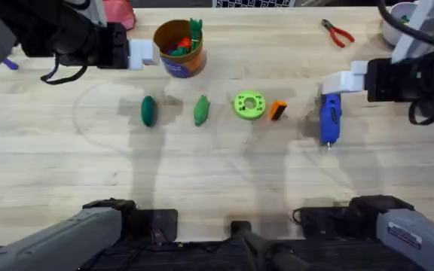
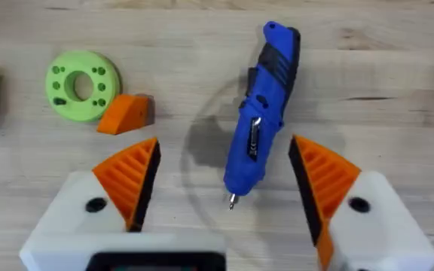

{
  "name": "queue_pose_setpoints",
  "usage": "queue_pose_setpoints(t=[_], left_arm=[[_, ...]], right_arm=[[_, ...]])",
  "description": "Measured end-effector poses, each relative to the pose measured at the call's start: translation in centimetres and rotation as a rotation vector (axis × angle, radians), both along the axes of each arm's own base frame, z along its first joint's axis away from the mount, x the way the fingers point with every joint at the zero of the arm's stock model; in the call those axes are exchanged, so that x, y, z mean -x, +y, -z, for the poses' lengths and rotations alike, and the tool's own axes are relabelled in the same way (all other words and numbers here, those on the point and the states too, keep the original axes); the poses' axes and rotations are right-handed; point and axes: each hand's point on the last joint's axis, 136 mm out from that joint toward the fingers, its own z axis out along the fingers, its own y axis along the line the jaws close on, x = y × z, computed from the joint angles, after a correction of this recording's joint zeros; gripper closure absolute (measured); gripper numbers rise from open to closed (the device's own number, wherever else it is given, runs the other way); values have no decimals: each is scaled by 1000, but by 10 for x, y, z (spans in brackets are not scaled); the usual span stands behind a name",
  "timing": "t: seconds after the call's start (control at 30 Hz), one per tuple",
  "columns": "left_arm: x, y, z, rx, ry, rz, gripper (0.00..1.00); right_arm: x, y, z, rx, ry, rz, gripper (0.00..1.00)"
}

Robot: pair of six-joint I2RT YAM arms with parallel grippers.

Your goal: Pick up the gripper from the table and insert it into the empty holder that is missing its gripper. Then pick up a screw, insert it into the mounting hole, and use the screwdriver to tighten it. Finally, clean up the table by picking up the vegetable and placing it into the bucket.

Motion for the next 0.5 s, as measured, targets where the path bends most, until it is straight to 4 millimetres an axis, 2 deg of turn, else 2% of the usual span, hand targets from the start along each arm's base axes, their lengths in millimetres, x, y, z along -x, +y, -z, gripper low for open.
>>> queue_pose_setpoints(t=[0.07,0.17,0.3,0.5], left_arm=[[-1,-4,-1,9,-6,13,15],[6,-15,5,2,37,47,15],[21,-42,26,-31,152,122,16],[30,-88,61,-38,286,208,16]], right_arm=[[-1,0,3,0,11,0,10],[-1,0,5,0,23,0,10],[0,0,6,-4,32,8,10],[2,0,7,-12,39,22,8]])
